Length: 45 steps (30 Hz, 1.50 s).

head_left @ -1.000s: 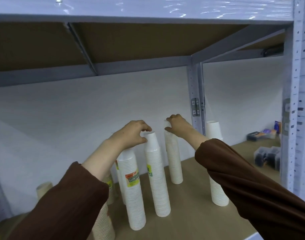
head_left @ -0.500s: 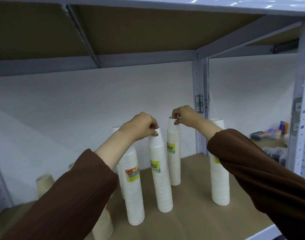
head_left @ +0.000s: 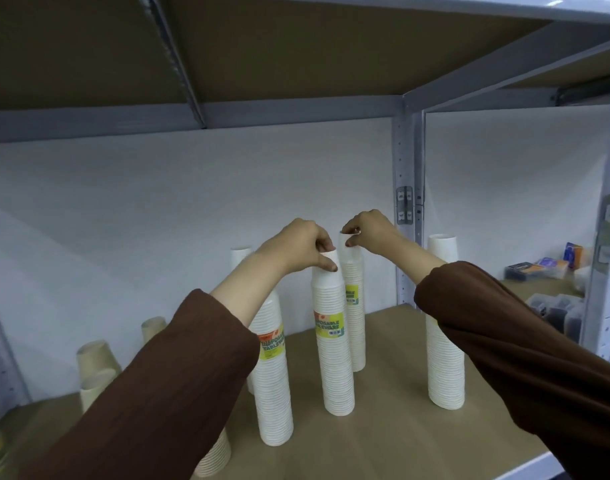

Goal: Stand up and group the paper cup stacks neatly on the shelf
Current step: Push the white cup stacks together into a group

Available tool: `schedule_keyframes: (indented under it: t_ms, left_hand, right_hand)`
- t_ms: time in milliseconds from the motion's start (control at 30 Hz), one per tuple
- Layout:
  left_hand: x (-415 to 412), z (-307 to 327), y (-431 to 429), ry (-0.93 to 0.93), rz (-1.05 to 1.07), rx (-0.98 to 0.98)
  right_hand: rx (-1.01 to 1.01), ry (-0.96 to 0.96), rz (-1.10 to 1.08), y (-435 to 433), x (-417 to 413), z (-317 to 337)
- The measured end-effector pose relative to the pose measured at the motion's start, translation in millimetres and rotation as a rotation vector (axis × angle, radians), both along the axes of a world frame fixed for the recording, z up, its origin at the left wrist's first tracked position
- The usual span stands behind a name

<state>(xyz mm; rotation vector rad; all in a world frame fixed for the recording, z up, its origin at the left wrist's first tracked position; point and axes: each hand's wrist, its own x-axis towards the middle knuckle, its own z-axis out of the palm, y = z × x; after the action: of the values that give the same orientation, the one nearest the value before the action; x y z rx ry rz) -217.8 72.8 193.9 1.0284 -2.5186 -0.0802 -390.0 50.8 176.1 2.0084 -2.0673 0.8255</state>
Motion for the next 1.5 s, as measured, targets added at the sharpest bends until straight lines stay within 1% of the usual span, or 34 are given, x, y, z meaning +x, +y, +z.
schedule_keyframes:
  t_ms: [100, 267, 567, 867, 1133, 1300, 1500]
  left_hand:
    - [6.3, 4.7, -2.5, -0.044, -0.035, 0.012]
    - [0.0, -1.4, -4.4, 0.011, -0.028, -0.02]
    - [-2.4, -3.5, -5.5, 0.037, -0.05, -0.019]
    - [9.6, 5.9, -1.9, 0.059, -0.061, -0.037]
    - [54.0, 20.0, 11.2, 0.059, 0.016, -0.044]
    - [93.2, 20.9, 19.6, 0.024, 0.092, -0.085]
    - [135.3, 15.0, 24.1, 0.011, 0.161, -0.075]
  right_hand:
    - [0.014, -0.001, 0.014, -0.8, 0.1, 3.0]
    - [0.024, -0.002, 0.039, 0.8, -0.1, 6.0]
    - [0.023, 0.024, 0.019, 7.6, 2.0, 7.2]
    - [0.012, -0.007, -0.014, 18.8, 9.1, 20.6]
    - [-0.017, -0.069, 0.012, 41.8, 27.5, 35.5]
    - [-0.043, -0.082, 0.052, 50.7, 52.0, 39.9]
    - [-0.078, -0.077, 0.103, 52.6, 82.7, 40.6]
